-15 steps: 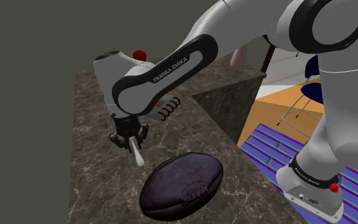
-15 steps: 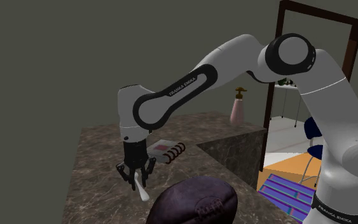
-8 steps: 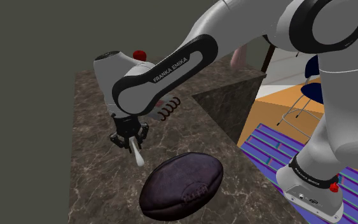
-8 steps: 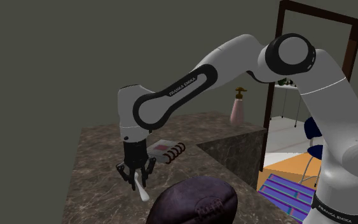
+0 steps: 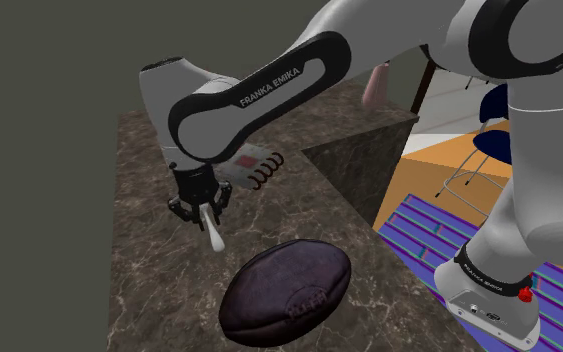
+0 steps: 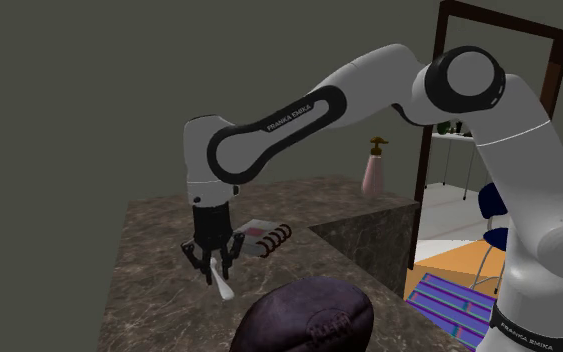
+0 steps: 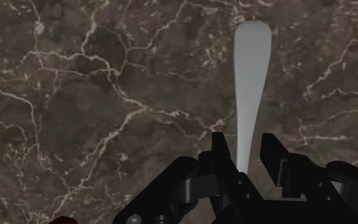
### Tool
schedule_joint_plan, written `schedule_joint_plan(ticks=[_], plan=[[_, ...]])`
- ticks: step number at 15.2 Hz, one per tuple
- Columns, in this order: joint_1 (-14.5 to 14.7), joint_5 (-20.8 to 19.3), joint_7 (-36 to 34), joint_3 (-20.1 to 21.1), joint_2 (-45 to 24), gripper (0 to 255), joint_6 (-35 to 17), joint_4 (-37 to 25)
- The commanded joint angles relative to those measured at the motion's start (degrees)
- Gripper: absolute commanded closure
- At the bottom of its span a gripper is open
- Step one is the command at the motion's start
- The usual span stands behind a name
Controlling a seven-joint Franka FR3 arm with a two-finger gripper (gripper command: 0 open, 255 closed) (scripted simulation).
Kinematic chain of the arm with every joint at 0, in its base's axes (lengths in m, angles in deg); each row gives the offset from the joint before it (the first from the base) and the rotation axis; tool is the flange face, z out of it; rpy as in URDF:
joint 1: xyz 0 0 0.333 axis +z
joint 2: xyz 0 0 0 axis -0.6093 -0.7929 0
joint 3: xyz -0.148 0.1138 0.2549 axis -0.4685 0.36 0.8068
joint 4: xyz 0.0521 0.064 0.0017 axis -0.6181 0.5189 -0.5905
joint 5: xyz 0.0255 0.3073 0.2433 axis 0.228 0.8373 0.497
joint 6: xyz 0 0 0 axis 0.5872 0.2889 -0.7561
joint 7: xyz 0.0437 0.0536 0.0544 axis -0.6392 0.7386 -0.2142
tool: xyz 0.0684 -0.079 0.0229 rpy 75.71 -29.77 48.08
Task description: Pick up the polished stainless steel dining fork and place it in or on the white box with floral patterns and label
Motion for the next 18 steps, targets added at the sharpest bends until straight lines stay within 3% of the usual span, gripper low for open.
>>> schedule_joint_plan(ticks=[1, 16, 18], plan=[[-0.05, 0.34, -0.06, 0.25, 0.80, 255, 1.24, -0.51], [-0.28, 1.87, 0.10, 1.16, 4.05, 255, 10.52, -6.85], [-2.32, 2.29, 2.60, 0.62, 4.91, 255, 10.28, -5.64]])
